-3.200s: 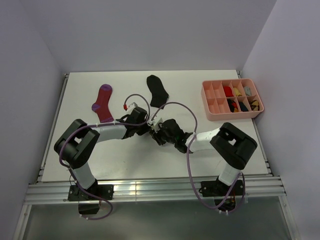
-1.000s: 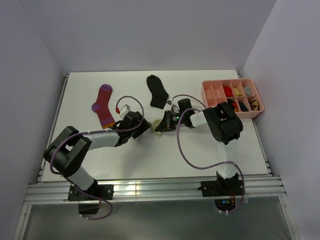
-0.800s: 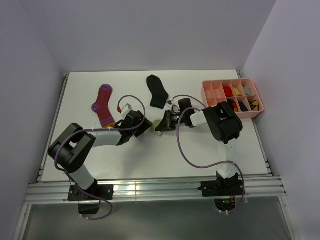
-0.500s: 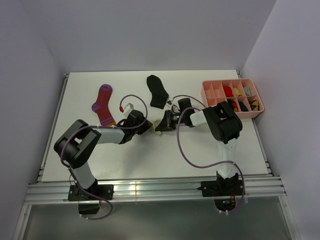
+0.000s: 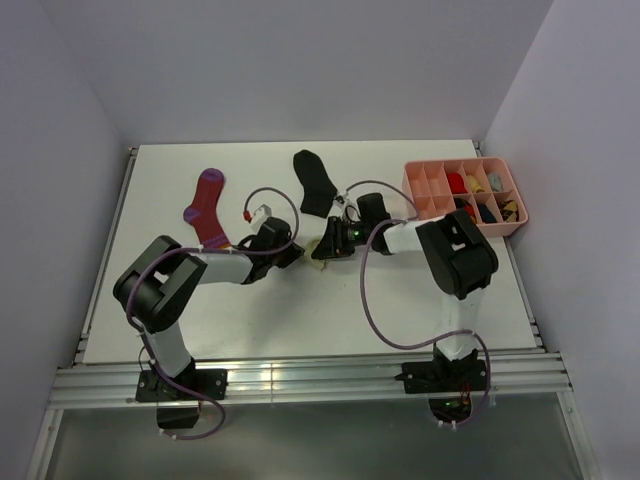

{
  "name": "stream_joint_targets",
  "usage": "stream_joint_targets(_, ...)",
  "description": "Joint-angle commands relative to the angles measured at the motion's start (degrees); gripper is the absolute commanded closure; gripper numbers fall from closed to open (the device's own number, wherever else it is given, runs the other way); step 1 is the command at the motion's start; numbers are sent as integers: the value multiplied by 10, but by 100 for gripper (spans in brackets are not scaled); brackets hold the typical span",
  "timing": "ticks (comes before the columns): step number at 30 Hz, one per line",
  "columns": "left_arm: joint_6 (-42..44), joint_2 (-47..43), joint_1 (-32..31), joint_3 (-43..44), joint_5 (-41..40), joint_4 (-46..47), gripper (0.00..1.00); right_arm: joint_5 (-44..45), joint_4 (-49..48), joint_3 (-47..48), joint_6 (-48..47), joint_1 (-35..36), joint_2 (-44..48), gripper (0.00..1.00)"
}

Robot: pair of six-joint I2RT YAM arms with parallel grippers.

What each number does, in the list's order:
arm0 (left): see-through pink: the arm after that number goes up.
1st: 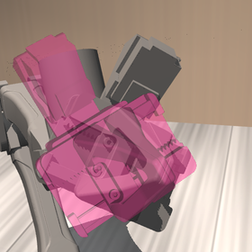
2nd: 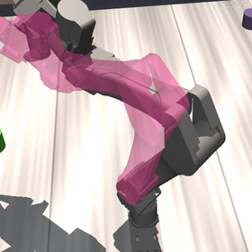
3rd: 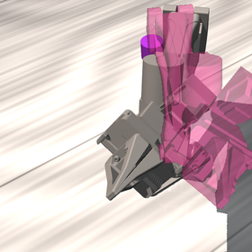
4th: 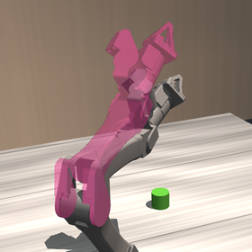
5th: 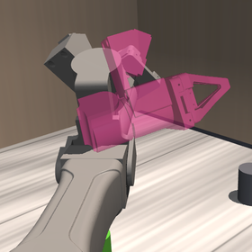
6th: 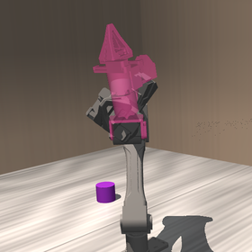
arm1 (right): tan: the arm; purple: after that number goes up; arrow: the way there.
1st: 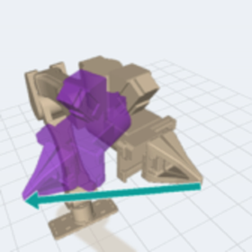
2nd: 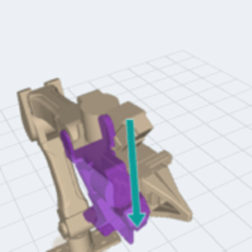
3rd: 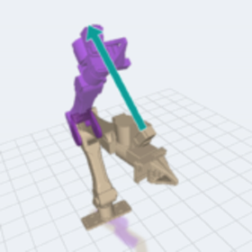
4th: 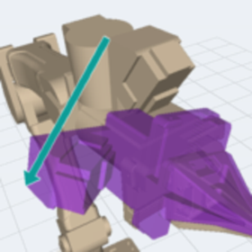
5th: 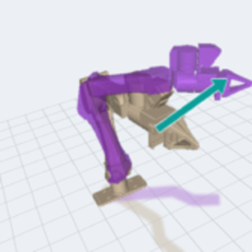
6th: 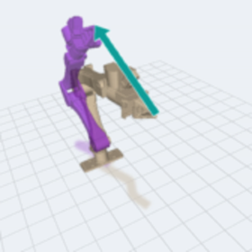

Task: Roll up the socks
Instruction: Roll the sock at the center of the board.

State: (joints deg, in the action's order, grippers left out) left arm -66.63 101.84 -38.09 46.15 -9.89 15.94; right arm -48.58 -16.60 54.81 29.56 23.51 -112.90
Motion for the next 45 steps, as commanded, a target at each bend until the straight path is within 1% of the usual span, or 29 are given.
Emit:
stream_joint_targets(1,33,-11,-6,17,0,-53,100,102,7,-30,-88,16,85,56)
stream_joint_targets(3,40,-17,-6,25,-4,-74,100,142,15,-47,-115,26,115,51)
stream_joint_targets(4,48,-19,-6,28,-5,-80,100,164,17,-53,-149,33,147,51)
stream_joint_targets(5,51,-20,-6,32,-5,-94,100,212,24,-58,-166,49,159,50)
stream_joint_targets(7,58,-21,-6,40,-5,-105,100,251,28,-73,-216,68,189,50)
stream_joint_targets(8,59,-21,-6,42,-4,-109,100,295,25,-78,-231,89,197,50)
stream_joint_targets(10,61,-20,-6,47,0,-116,100,334,16,-94,-272,113,209,50)
stream_joint_targets(12,62,-17,-6,53,2,-123,100,379,-12,-112,-289,148,216,50)
stream_joint_targets(13,64,-16,-6,54,4,-126,100,392,-22,-117,-318,157,215,50)
stream_joint_targets(14,64,-16,-6,55,5,-129,100,401,-41,-123,-326,165,212,50)
stream_joint_targets(20,69,-14,-5,66,10,-142,100,451,-88,-135,-374,207,187,49)
stream_joint_targets(22,70,-10,-6,71,13,-144,100,473,-94,-133,-386,221,178,49)
stream_joint_targets(25,70,-6,-6,75,17,-146,100,485,-105,-130,-400,233,167,49)
stream_joint_targets(34,64,-3,-6,76,29,-146,100,527,-93,-102,-422,259,120,50)
stream_joint_targets(37,61,-7,-6,74,30,-141,100,538,-84,-95,-419,262,107,62)
stream_joint_targets(38,61,-8,-5,69,34,-137,100,540,-84,-95,-416,262,105,75)
stream_joint_targets(40,58,-12,-5,64,36,-129,100,539,-75,-90,-406,262,102,88)
stream_joint_targets(41,57,-14,-6,61,36,-126,100,538,-61,-88,-403,262,100,100)
stream_joint_targets(43,55,-22,-6,54,33,-118,99,518,-42,-78,-383,258,99,100)
stream_joint_targets(45,54,-32,-6,43,22,-114,89,489,-23,-77,-347,251,105,100)
